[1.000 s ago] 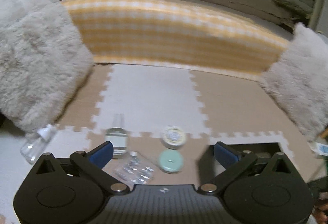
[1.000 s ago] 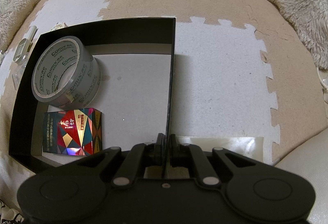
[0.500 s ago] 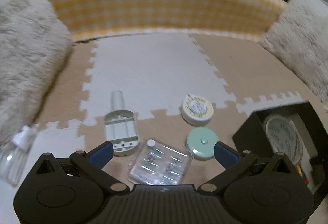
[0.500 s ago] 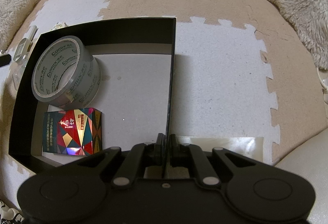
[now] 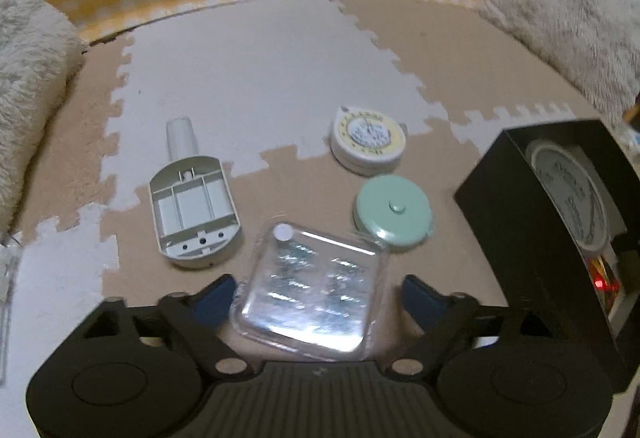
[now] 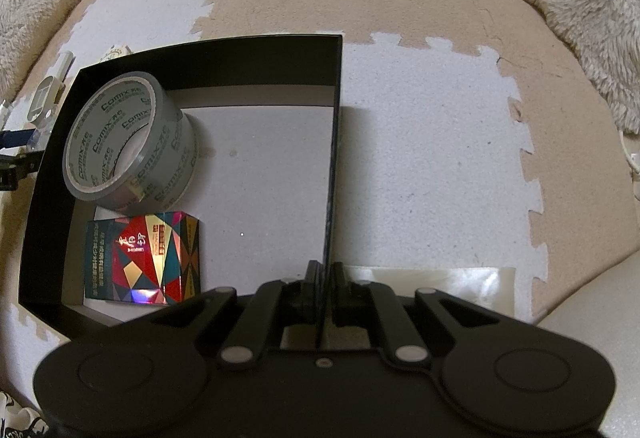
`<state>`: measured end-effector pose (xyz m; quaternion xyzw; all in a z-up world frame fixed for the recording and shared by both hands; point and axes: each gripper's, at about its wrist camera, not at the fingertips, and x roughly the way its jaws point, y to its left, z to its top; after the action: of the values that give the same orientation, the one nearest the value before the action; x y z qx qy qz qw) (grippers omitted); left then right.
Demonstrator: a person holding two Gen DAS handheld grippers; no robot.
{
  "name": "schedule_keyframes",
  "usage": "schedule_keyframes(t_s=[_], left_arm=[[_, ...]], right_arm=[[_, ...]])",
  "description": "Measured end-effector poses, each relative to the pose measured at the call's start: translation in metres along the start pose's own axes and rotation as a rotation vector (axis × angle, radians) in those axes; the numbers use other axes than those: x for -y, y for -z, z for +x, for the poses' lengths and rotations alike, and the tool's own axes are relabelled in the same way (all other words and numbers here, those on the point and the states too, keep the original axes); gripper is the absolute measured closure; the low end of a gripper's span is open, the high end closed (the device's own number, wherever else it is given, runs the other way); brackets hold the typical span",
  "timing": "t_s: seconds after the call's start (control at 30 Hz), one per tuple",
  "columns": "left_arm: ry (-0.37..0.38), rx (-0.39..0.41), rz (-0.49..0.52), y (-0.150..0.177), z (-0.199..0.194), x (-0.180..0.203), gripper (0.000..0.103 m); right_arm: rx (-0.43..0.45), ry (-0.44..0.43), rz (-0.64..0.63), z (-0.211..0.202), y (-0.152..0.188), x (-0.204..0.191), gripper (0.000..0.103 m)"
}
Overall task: Organize rigid objects
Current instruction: 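Grasp the clear plastic pill case with the left gripper and lift it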
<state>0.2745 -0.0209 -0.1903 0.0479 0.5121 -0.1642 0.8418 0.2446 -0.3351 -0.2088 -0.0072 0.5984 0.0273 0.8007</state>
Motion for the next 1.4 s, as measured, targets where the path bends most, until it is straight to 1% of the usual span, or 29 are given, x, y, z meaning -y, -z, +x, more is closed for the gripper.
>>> schedule_keyframes(t_s=[0.03, 0.13, 0.17, 0.27, 0.3, 0.4, 0.43, 0.47, 0.5, 0.57, 0.67, 0.73, 0.83, 0.93, 1.03, 1.1, 1.17, 1.4], left_arm=[[0.001, -0.02, 0.01, 0.0, -0.001, 0.002, 0.023], [0.029, -0.069, 0.04, 0.0, -0.002, 0.01, 0.023], [0.015, -0.075, 0.064, 0.0, -0.001, 0.016, 0.023], [-0.046, -0.053, 0.13, 0.002, 0.004, 0.031, 0.02], [-0.055, -0.028, 0.143, 0.002, 0.004, 0.034, 0.02], [-0.103, 0.023, 0.158, 0.0, 0.005, 0.04, 0.02], [-0.113, 0.029, 0.163, -0.001, 0.006, 0.041, 0.02], [-0.109, 0.031, 0.163, -0.001, 0.006, 0.041, 0.023], [-0.097, 0.027, 0.157, -0.001, 0.005, 0.04, 0.026], [-0.085, 0.007, 0.146, -0.002, 0.005, 0.039, 0.027], [-0.091, -0.021, 0.139, -0.003, 0.003, 0.038, 0.027], [-0.11, -0.028, 0.122, -0.002, 0.001, 0.037, 0.028], [-0.103, -0.001, 0.069, -0.007, -0.011, 0.034, 0.028], [-0.086, 0.049, 0.025, -0.014, -0.026, 0.033, 0.028], [-0.073, 0.1, 0.003, -0.021, -0.041, 0.037, 0.028], [-0.064, 0.129, 0.008, -0.024, -0.05, 0.043, 0.028], [-0.048, 0.155, 0.032, -0.028, -0.058, 0.052, 0.028], [0.048, 0.243, 0.211, -0.044, -0.083, 0.11, 0.028]], right_arm=[[0.0, 0.0, -0.001, 0.0, 0.0, 0.0, 0.097], [0.0, 0.002, -0.002, 0.0, 0.0, 0.0, 0.097], [0.0, 0.002, -0.003, 0.0, 0.0, -0.001, 0.097], [0.0, 0.001, -0.003, 0.0, 0.0, -0.001, 0.097], [0.0, 0.001, -0.002, 0.0, 0.0, 0.0, 0.097], [0.001, 0.0, -0.002, 0.0, -0.001, 0.0, 0.096], [0.0, 0.0, -0.001, 0.0, -0.001, -0.001, 0.096], [0.0, 0.0, -0.002, 0.0, 0.0, -0.001, 0.096], [0.0, 0.0, -0.002, 0.0, 0.0, 0.0, 0.096], [0.001, 0.0, -0.002, 0.0, 0.0, 0.0, 0.096], [0.0, 0.001, -0.003, 0.0, 0.0, -0.001, 0.096], [0.001, 0.0, -0.001, 0.0, 0.0, 0.0, 0.096], [0.001, 0.0, -0.002, 0.0, 0.0, 0.0, 0.097], [0.001, -0.001, -0.001, 0.0, 0.0, 0.0, 0.096], [0.001, -0.001, -0.002, 0.0, 0.0, 0.0, 0.097], [0.001, -0.001, -0.002, 0.0, 0.0, 0.0, 0.096], [0.001, 0.0, -0.002, 0.0, 0.0, 0.0, 0.097], [0.001, -0.001, -0.003, 0.0, 0.0, 0.0, 0.096]])
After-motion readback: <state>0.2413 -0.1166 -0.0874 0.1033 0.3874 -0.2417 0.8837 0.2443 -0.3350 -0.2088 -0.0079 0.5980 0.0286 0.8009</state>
